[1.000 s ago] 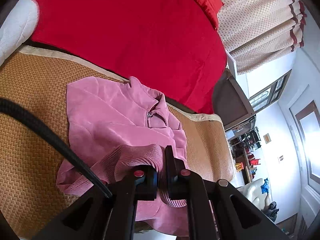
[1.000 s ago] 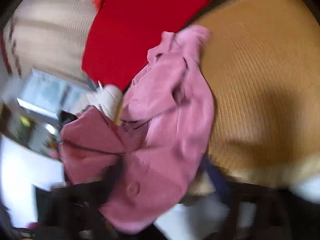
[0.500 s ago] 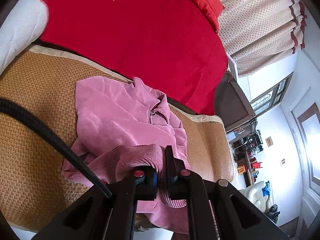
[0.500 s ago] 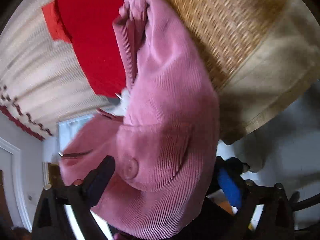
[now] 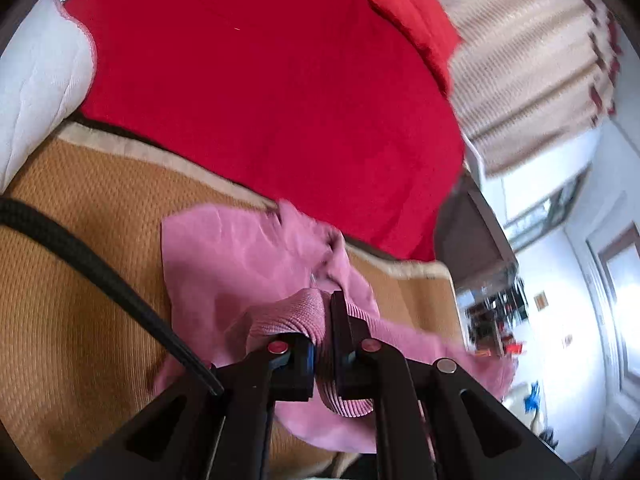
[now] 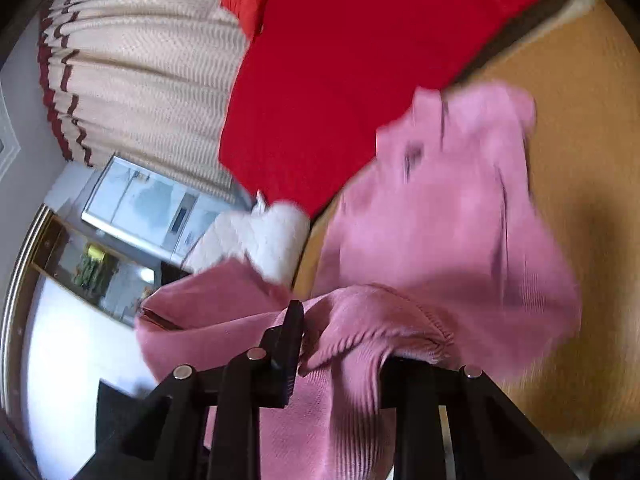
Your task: Fold large clothes
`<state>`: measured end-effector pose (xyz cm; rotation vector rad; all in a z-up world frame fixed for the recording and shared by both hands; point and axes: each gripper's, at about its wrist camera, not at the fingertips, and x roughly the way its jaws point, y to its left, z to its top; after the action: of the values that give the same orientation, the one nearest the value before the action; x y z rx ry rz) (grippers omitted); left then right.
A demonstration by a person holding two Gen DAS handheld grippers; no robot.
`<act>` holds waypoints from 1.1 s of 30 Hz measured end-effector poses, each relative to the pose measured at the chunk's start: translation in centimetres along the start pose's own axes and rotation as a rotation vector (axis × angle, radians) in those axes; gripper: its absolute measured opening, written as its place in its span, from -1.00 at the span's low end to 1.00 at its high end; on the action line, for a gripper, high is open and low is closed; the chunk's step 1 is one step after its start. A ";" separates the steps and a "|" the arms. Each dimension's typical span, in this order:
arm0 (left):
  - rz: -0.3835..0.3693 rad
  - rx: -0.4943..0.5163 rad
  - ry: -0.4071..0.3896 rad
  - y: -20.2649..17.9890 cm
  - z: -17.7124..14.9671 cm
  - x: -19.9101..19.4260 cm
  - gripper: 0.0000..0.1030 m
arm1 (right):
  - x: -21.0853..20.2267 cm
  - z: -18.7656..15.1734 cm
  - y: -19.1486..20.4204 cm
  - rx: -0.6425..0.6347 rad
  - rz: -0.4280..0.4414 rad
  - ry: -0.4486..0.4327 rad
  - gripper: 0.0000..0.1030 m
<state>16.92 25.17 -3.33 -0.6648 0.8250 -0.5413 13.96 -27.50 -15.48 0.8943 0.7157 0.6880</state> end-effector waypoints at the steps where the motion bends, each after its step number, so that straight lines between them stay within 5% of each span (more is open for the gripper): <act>1: 0.011 -0.016 -0.005 0.5 1.1 1.0 -0.86 | 0.5 2.0 -0.6 0.025 -0.004 -0.034 -0.48; 4: 0.071 -0.087 -0.021 3.2 4.1 5.3 -0.80 | 3.0 8.3 -4.2 0.100 -0.075 -0.162 -0.47; 6: 0.088 -0.192 -0.034 6.0 4.8 8.0 -0.57 | 5.0 11.1 -7.4 0.213 -0.077 -0.188 -0.42; 8: 0.055 -0.294 -0.026 8.7 4.5 10.1 -0.05 | 6.8 12.6 -10.5 0.330 -0.131 -0.169 -0.41; 12: -0.006 -0.370 -0.236 11.4 2.2 8.4 0.38 | 6.3 11.7 -12.1 0.348 -0.127 -0.198 -0.36; 14: -0.038 -0.386 -0.329 11.7 0.7 6.7 0.49 | 6.4 12.2 -10.2 0.270 -0.156 -0.195 0.00; 15: -0.010 -0.386 -0.378 11.4 -0.4 5.6 0.56 | 6.7 12.5 -8.9 0.214 -0.180 -0.188 0.50; 16: 0.043 -0.373 -0.390 11.0 -1.0 5.0 0.64 | 6.8 12.4 -7.7 0.151 -0.213 -0.194 0.60; 18: 0.155 -0.301 -0.329 9.4 -1.9 5.2 0.64 | 6.8 12.5 -5.6 0.044 -0.301 -0.224 0.60; 22: 0.232 -0.244 -0.295 7.5 -4.9 5.6 0.64 | 8.1 13.4 -3.2 -0.169 -0.517 -0.190 0.60; 26: 0.282 -0.190 -0.266 6.4 -6.7 6.5 0.64 | 9.6 13.2 -2.7 -0.263 -0.574 -0.103 0.54; 30: 0.465 -0.122 -0.164 7.4 -6.6 9.8 0.64 | 11.7 13.1 -5.4 -0.225 -0.764 0.005 -0.19; 33: 0.506 -0.109 -0.172 7.3 -6.2 10.0 0.63 | 11.1 13.0 -6.0 -0.182 -0.775 -0.007 -0.25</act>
<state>18.91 21.45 -16.57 -0.5641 0.8258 0.0188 31.98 -27.28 -17.80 0.3925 0.8987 0.0534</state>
